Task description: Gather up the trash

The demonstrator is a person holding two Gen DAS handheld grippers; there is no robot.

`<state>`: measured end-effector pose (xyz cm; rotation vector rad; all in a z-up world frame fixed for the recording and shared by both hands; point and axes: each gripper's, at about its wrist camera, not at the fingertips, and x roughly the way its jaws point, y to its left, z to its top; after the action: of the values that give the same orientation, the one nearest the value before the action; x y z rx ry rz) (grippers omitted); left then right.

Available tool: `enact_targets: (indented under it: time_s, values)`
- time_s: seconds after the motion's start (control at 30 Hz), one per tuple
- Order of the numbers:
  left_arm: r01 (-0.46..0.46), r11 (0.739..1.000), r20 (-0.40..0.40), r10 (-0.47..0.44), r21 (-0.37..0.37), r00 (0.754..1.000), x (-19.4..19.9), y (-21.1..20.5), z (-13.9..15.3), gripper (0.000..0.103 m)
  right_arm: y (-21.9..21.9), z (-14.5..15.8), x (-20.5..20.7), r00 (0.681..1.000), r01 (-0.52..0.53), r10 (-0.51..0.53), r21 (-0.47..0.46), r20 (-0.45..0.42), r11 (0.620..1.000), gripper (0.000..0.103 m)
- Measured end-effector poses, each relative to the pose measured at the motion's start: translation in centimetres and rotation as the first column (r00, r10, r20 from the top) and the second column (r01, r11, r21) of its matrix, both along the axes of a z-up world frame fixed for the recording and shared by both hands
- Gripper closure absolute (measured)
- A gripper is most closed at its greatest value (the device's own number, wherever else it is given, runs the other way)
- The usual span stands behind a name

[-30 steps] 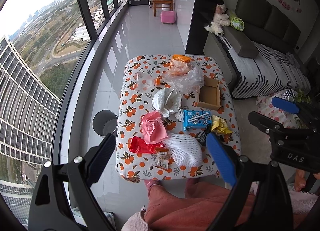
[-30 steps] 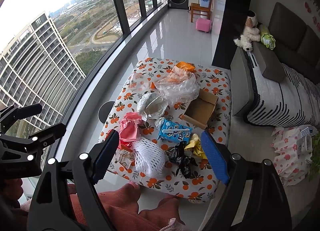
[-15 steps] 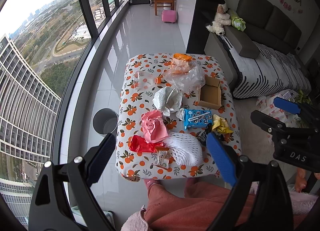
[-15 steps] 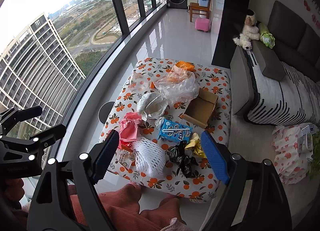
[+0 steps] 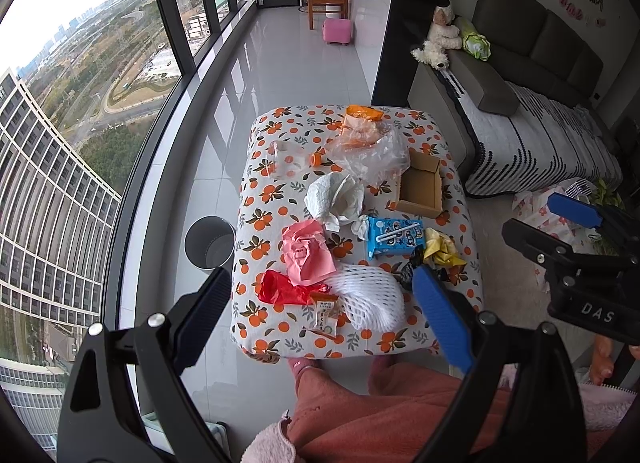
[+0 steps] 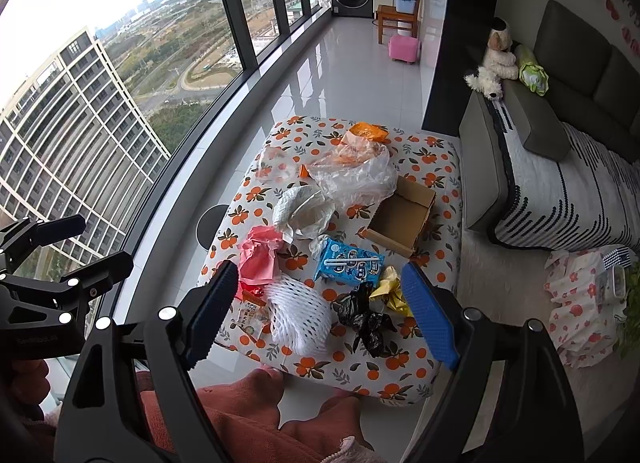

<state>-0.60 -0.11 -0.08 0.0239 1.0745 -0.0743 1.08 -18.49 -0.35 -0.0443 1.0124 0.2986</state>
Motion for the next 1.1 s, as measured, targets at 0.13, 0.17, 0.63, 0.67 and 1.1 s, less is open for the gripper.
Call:
enact_targets:
  time_s: [0.13, 0.17, 0.63, 0.67, 1.1]
  values:
    - [-0.002, 1.000, -0.002, 0.002, -0.001, 1.000, 0.1, 0.0, 0.1, 0.011, 0.0, 0.1, -0.1, 1.000, -0.002, 0.002, 0.000, -0.002, 1.000, 0.022]
    - [-0.002, 1.000, -0.002, 0.002, -0.001, 1.000, 0.1, 0.0, 0.1, 0.011, 0.0, 0.1, -0.1, 1.000, -0.003, 0.003, -0.001, -0.001, 1.000, 0.022]
    - [-0.002, 1.000, -0.005, 0.002, -0.001, 1.000, 0.2, 0.0, 0.1, 0.011, 0.0, 0.0, -0.1, 1.000, 0.002, -0.002, 0.002, -0.003, 1.000, 0.022]
    - [-0.003, 1.000, -0.006, 0.003, -0.003, 1.000, 0.0, 0.1, 0.0, 0.011, 0.0, 0.0, -0.2, 1.000, 0.001, -0.001, 0.002, -0.003, 1.000, 0.022]
    - [-0.036, 0.999, -0.015, 0.036, -0.001, 0.999, -0.4, 1.7, -2.9, 0.011, 1.6, -1.6, 1.0, 0.999, -0.031, 0.030, -0.026, -0.016, 0.999, 0.022]
